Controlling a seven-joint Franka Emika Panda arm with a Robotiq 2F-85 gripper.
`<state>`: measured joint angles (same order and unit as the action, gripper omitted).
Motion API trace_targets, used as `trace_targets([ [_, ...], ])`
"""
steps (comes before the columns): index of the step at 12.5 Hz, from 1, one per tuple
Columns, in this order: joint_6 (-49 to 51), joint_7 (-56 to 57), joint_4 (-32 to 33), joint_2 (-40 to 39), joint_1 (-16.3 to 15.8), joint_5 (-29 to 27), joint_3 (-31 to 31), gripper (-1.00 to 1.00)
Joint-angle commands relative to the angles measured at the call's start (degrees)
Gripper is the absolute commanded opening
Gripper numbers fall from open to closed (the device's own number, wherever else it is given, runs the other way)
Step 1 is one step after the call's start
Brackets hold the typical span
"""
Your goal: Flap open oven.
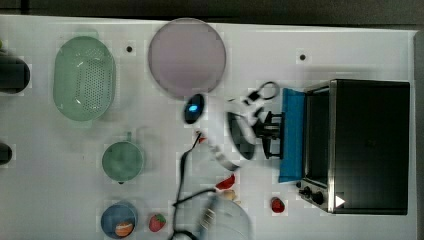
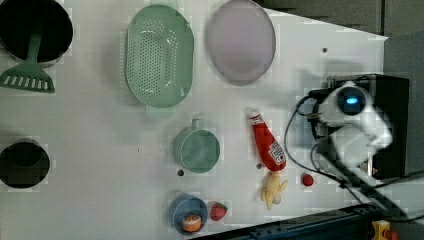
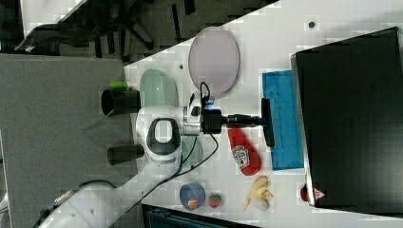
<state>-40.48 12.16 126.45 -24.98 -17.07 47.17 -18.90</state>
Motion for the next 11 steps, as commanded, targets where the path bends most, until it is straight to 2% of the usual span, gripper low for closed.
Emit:
trace_targets([
  [1, 2.0, -15.2, -0.9, -5.7, -3.6, 3.8, 0.2, -0.65],
  [7, 7.2, -18.9, -10.2, -18.8, -9.2, 6.5, 0.1, -0.65],
  [11, 9.2, -20.0, -11.3, -18.3, -9.9, 6.1, 0.1, -0.65],
])
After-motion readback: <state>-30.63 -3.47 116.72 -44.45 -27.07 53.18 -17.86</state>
